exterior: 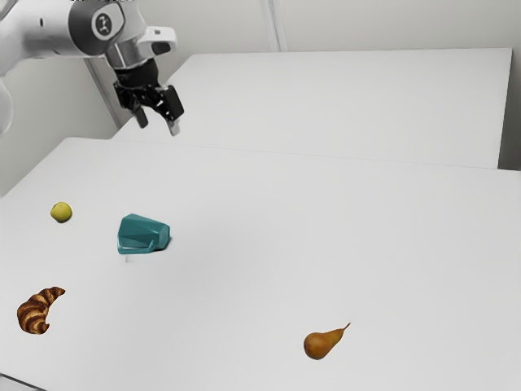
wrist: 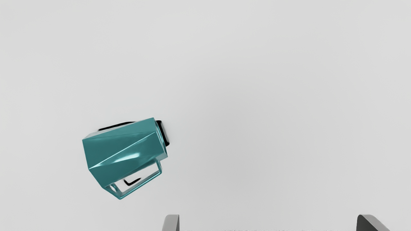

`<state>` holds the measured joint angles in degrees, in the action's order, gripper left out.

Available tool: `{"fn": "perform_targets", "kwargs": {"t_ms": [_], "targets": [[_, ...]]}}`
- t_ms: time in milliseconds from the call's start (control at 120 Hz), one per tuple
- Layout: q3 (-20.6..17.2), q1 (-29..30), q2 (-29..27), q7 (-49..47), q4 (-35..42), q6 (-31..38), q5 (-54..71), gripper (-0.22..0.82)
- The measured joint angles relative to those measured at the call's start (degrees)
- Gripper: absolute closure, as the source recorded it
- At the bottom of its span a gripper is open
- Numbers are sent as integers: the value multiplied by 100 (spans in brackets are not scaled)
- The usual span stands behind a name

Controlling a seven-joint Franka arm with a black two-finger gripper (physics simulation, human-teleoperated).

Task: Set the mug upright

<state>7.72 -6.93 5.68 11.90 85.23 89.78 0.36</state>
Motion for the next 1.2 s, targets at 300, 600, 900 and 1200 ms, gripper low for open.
{"fn": "perform_targets", "kwargs": {"t_ms": [300, 600, 900, 1200], "targets": [[906, 105, 123, 139, 466, 80, -1317, 0], [121, 2291, 1011, 661, 897, -161, -3272, 0], [-528, 3749, 1978, 1233, 198, -205, -3896, 0], [-584, 4184, 2492, 1840, 415, -164, -4145, 0]]}}
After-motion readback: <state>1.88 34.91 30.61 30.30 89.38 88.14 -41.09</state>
